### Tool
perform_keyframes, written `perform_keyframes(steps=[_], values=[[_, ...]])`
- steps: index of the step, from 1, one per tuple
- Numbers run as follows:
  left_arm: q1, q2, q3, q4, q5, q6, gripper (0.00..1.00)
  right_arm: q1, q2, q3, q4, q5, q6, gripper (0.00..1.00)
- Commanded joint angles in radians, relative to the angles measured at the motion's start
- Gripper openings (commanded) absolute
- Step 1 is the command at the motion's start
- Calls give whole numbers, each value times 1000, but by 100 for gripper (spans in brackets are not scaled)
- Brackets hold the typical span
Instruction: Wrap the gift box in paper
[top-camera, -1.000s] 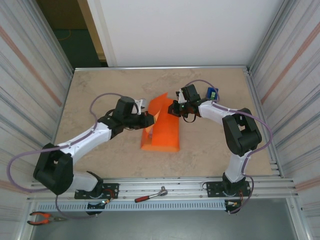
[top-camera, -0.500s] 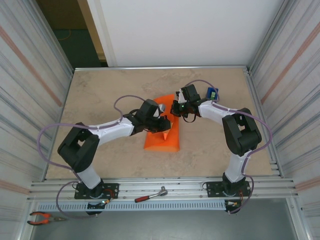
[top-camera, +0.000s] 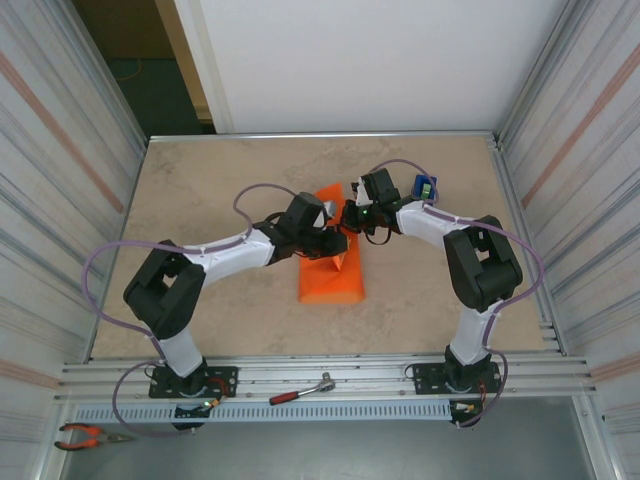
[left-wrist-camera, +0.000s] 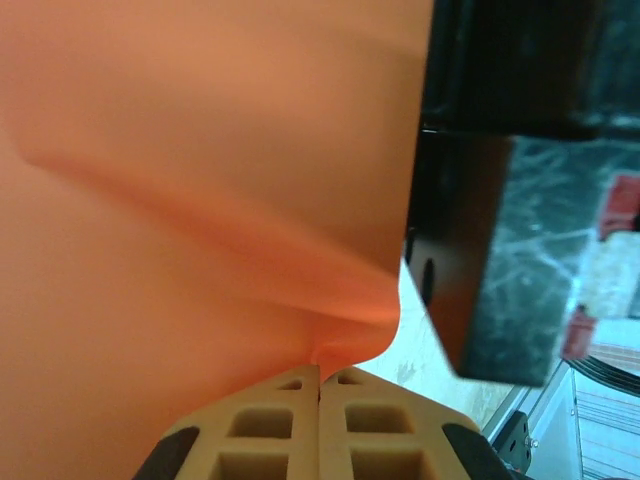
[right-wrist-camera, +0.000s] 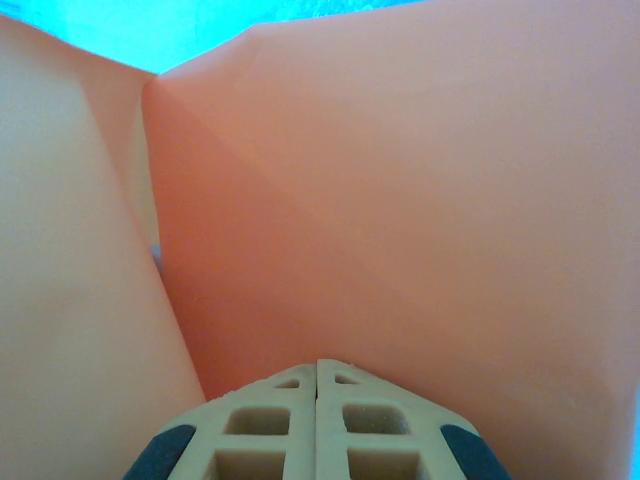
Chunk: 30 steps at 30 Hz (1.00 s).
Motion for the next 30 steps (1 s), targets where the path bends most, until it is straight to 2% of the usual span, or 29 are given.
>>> perform_keyframes(steps=[1,12,20,24,30], values=[[-34,31,15,19,37,-1,0,24,66,-19,-67,47,8,0],[-37,93,-92,65,17,-3,0,27,59,-12,-79,43,10,0],[-37,96,-128,48,-12,1,0,-18,22,119,-154,-19,24,0],[-37,101,-137,43,-22,-3,0,-89,-41,167,-161,-58,62,25],[-37,103,-136,35,-27,1,0,-160,-156,108,-165,-46,71,55]])
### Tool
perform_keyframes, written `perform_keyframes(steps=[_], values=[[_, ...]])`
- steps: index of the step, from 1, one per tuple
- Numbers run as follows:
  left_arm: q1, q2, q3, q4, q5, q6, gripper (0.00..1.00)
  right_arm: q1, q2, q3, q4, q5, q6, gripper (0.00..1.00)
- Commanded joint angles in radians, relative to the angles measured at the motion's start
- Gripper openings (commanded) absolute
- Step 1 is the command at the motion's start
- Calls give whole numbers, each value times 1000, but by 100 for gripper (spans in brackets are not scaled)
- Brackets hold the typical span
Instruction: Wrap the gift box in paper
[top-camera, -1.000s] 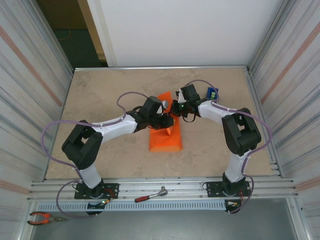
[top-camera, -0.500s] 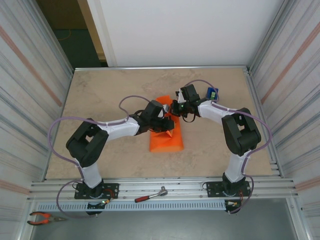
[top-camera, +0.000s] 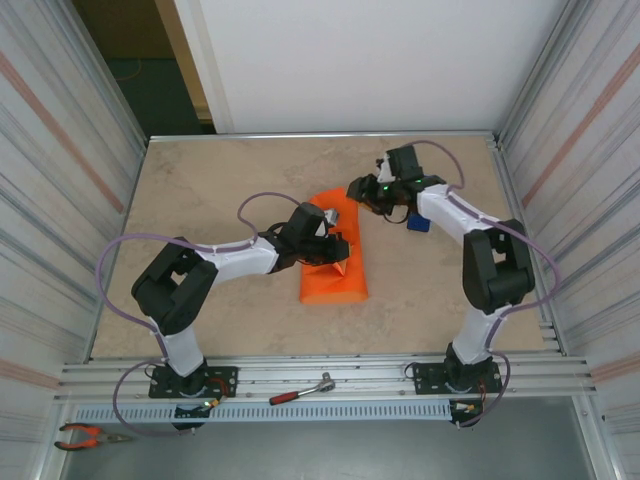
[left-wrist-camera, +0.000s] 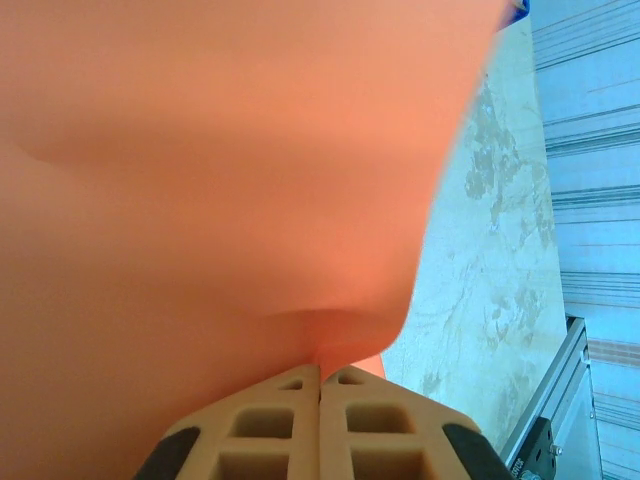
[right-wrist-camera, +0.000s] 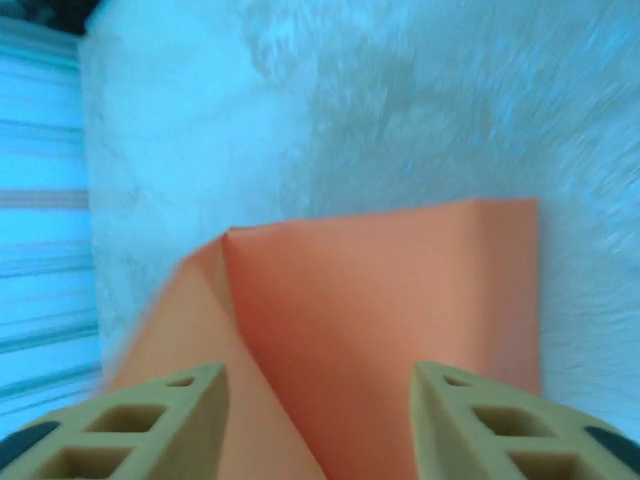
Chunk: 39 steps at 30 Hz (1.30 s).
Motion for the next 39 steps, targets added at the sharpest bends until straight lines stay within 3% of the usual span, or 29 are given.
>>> perform_keyframes(steps=[1,3,17,22,30,35,39], values=[[-26,54,-46,-127,-23,4,0,-10,-88,-41,-22,-10,5,59],[-25,55,-44,-129,-23,6,0,-7,-102,-67,-19,-2,-4,69],[-25,56,-35,-139,-26,17,0,75,-18,-143,6,44,-18,79],[-25,54,-30,-144,-24,18,0,102,42,-135,-7,93,-23,77],[-23,47,-7,-143,26,45,0,91,94,-153,19,88,-20,61],[22,3,51,-139,198,92,33,86,100,-173,28,82,-20,50],[77,-89,106,-197,273,143,50,84,101,-186,32,76,-19,45]])
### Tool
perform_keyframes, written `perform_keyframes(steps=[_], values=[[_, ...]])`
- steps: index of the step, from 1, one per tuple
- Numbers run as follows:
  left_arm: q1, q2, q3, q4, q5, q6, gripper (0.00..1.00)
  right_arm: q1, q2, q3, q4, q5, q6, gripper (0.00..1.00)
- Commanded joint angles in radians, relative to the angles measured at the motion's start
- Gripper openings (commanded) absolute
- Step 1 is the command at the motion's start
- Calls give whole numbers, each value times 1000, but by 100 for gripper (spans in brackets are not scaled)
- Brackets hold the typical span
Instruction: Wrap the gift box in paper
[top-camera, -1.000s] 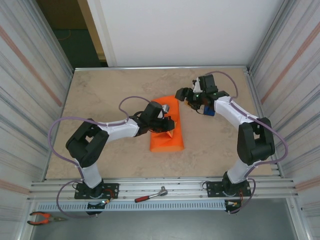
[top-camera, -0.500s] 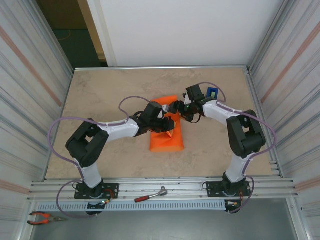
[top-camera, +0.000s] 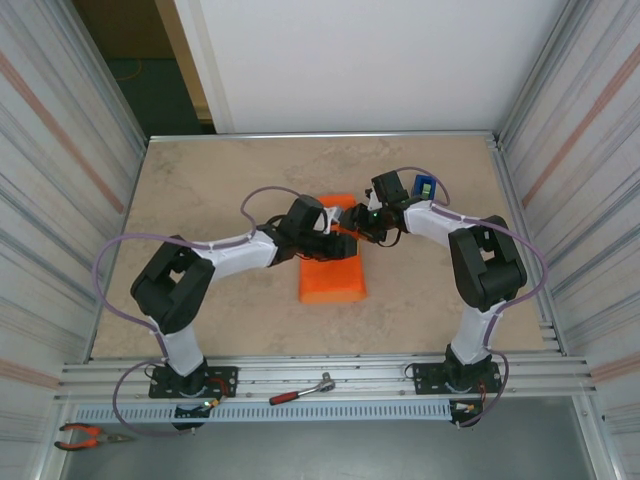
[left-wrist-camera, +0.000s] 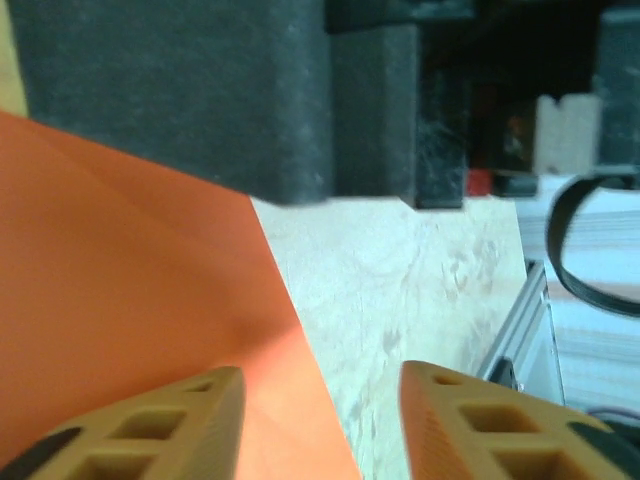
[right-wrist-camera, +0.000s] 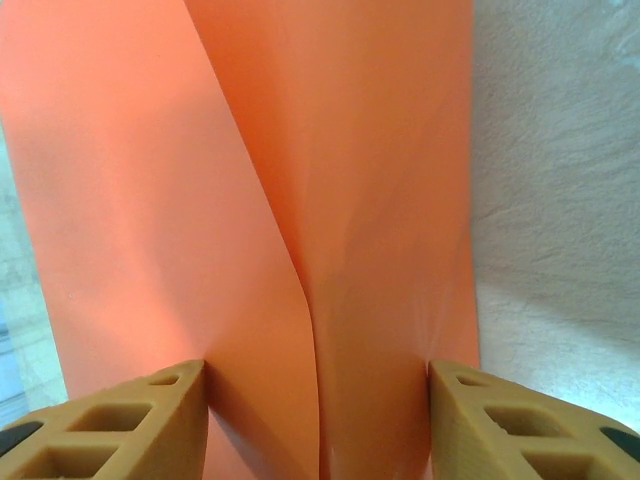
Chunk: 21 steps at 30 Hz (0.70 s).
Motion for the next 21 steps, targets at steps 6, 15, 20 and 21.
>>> perform_keyframes(steps=[6,15,20,21], values=[[171,-198,7,-173,108,110,55,-9,40,-34,-8,24,-6,41],[337,-144,-134,-87,71,161,64,-5,39,-45,-2,23,2,40],[333,-56,-102,-37,136,209,67,-6,35,-54,-1,25,3,39],[329,-44,-102,-23,143,214,67,-4,36,-56,-2,25,4,39]])
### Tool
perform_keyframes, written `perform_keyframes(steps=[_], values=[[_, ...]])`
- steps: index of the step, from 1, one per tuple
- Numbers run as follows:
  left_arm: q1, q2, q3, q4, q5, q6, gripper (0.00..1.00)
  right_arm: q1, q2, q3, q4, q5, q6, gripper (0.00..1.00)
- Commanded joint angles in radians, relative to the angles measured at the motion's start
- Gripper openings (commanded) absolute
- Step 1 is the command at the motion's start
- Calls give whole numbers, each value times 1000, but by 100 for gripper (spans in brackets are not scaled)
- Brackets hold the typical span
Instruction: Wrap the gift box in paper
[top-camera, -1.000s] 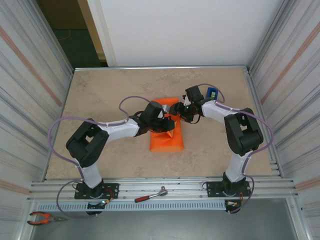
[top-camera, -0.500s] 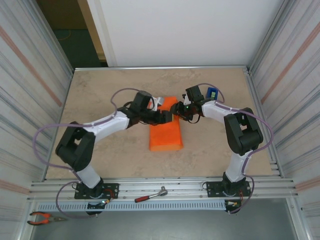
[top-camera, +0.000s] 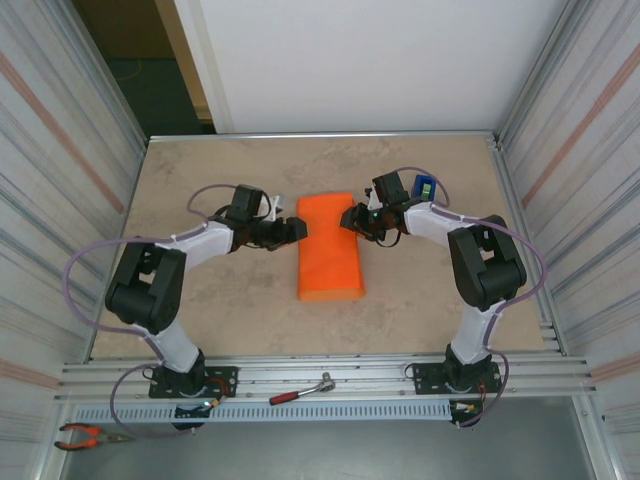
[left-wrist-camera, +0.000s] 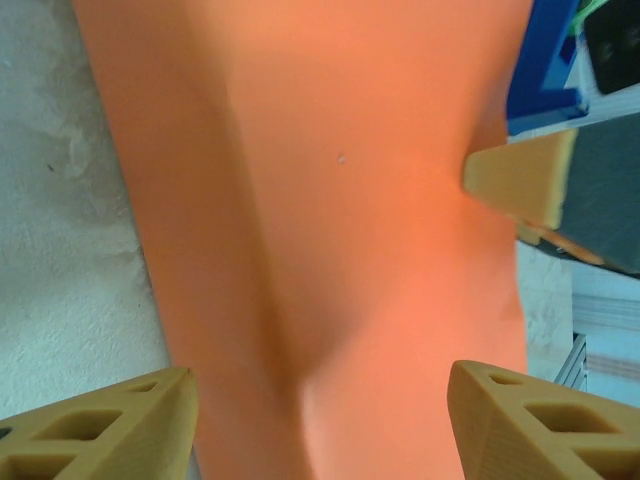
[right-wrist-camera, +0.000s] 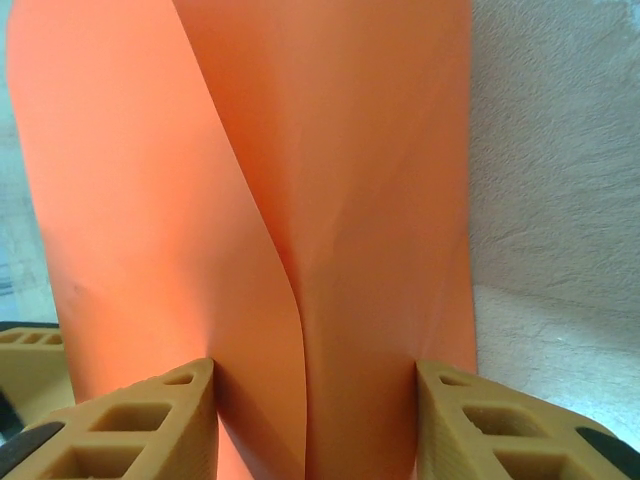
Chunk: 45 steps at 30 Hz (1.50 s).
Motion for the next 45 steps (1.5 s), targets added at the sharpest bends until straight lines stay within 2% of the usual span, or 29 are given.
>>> perform_keyframes(steps=[1,10,14,16,20,22,30,37,45], values=[[-12,26,26,61,55,63,68,-1,28,-38,-55,45,5,39],[-48,71,11,150,52,76,70,6,33,-40,-48,40,12,38],[-63,83,22,130,21,84,70,7,35,-40,-46,38,14,38],[-74,89,34,94,-16,93,70,9,36,-40,-44,36,15,37],[-106,100,73,-59,-178,153,70,9,36,-39,-44,35,17,37],[-109,96,69,-79,-219,162,70,9,35,-38,-44,35,17,37],[-111,56,85,-130,-225,183,71,10,40,-39,-47,35,18,36],[-110,-11,101,-121,-172,159,73,12,39,-33,-52,35,18,36],[-111,43,111,-70,-149,132,73,12,43,-31,-52,34,19,35]])
